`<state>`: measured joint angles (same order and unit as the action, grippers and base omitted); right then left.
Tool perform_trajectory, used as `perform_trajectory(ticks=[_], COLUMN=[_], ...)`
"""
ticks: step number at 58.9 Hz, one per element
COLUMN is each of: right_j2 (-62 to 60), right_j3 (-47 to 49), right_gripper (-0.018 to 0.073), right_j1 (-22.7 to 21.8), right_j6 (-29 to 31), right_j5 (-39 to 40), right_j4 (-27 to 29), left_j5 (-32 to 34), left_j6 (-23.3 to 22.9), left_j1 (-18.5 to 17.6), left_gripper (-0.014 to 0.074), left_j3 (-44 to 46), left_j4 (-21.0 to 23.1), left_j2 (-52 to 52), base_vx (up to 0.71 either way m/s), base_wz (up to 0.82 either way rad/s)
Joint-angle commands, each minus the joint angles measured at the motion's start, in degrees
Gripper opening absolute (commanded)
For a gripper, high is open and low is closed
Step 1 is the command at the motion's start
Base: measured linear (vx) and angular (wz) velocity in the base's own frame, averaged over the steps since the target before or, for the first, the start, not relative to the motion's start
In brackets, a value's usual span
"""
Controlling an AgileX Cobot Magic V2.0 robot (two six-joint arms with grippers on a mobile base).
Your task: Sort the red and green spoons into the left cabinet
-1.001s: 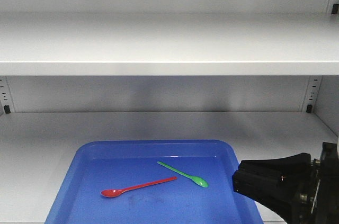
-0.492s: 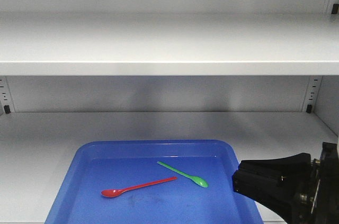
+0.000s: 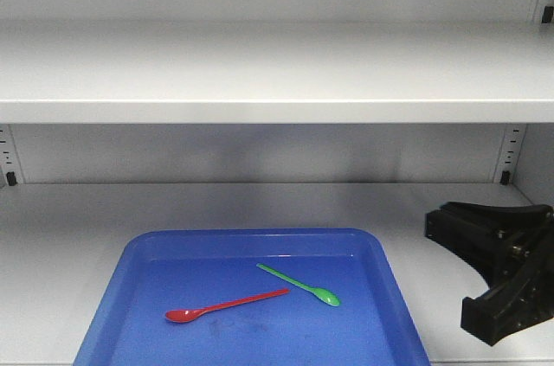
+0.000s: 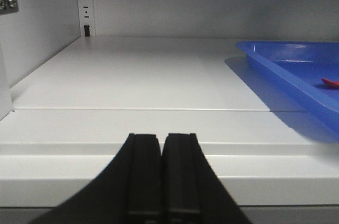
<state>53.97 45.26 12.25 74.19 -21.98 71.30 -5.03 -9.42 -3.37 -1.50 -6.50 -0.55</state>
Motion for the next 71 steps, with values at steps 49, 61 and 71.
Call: perform_trajectory(ticks=[49,61,71], right_j2=[-37.28,-48.81,-52.81], right_j3=[-40.24,-47.15,-47.58], right_gripper=[-0.0006,-0.0006,-0.0006], right_j1=[-6.42,-7.23,-10.51], right_j6=[-80.02,-79.24,-77.15], right_j5=[39.36,31.99,24.81], right_j4=[-72.77,-74.09,-75.02], left_j5=[4.12,4.12,4.12], left_j6=[-0.44,-0.44,-0.44], left_j1=[-0.05,-0.05,-0.05], left_gripper=[0.0,0.0,0.0], left_j3=[0.13,0.13,0.13], left_j4=[0.09,0.09,0.09], left_j2=[-1.18,-1.12,-1.12], base_vx=[0.0,0.0,0.0], base_wz=[0.0,0.0,0.0])
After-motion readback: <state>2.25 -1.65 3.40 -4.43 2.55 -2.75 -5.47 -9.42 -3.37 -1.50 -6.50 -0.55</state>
